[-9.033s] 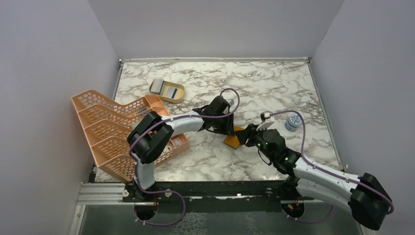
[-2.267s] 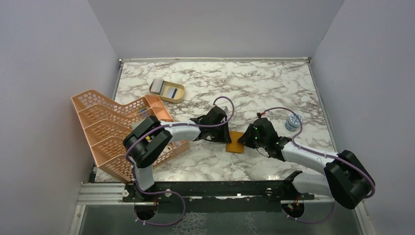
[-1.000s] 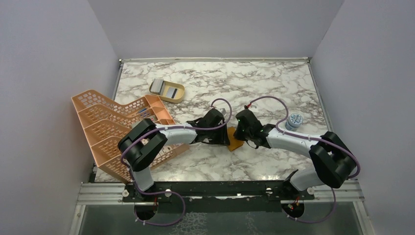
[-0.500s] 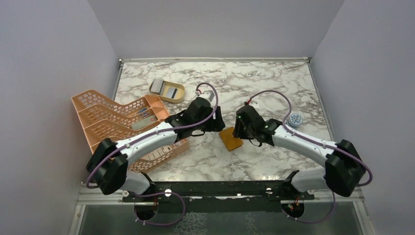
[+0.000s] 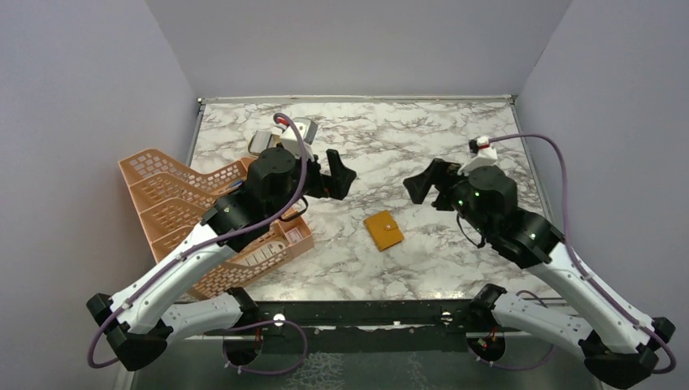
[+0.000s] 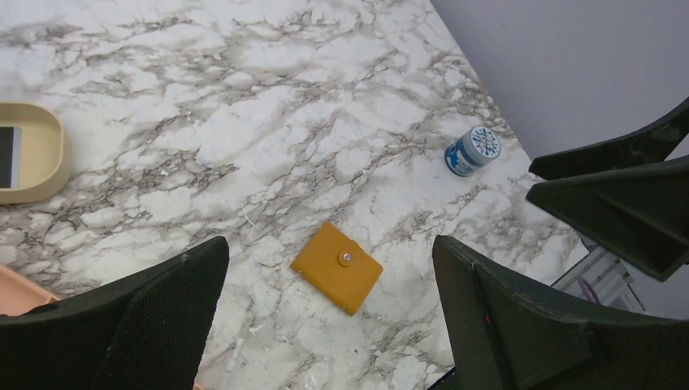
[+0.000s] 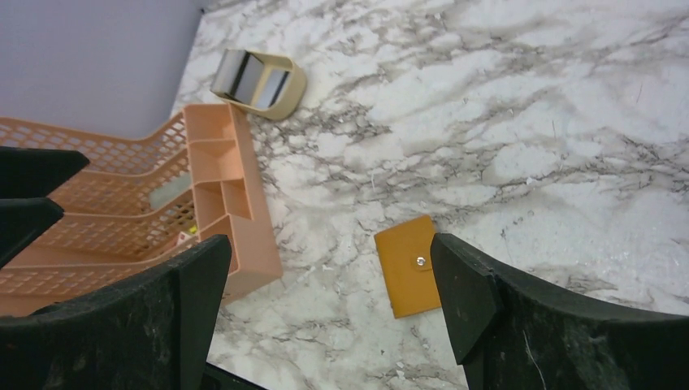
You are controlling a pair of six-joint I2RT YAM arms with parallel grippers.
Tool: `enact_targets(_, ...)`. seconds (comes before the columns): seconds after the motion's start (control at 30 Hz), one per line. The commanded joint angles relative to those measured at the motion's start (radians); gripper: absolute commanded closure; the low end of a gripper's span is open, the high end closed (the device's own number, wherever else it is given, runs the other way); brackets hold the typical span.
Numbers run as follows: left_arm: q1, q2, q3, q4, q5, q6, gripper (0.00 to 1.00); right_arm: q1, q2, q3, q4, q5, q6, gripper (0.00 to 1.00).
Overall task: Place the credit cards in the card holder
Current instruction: Close the card holder at the center of the board, then reset both arms
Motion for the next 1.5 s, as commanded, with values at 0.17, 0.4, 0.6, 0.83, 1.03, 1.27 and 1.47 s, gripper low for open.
enact_targets(0.17,0.002,-0.146,-0.079,-0.007,0.094,0.004,0.01,0.005,-0.159,-0.084,-0.037,-0.031,0.013,0.01)
enact_targets(0.4,0.002,-0.244,-0.239,0.074,0.021,-0.021,0.01,0.005,-0.220,-0.183,0.009,-0.069,0.052,0.00)
enact_targets(0.6,0.001,-0.233,-0.255,0.080,0.022,-0.012,0.01,0.005,-0.217,-0.185,-0.007,-0.064,0.068,0.00)
enact_targets(0.83,0.001,-0.231,-0.256,0.078,0.004,-0.013,0.01,0.005,-0.216,-0.177,-0.018,-0.056,0.065,0.00)
enact_targets(1.03,0.001,-0.224,-0.284,0.081,-0.018,-0.022,0.01,0.005,-0.220,-0.215,0.000,-0.041,0.056,0.00)
enact_targets(1.27,0.002,-0.209,-0.309,0.092,-0.033,-0.026,0.01,0.005,-0.209,-0.228,0.007,-0.043,0.058,0.00)
enact_targets(1.47,0.001,-0.211,-0.301,0.102,-0.033,-0.021,0.01,0.005,-0.218,-0.219,0.001,-0.038,0.055,0.00)
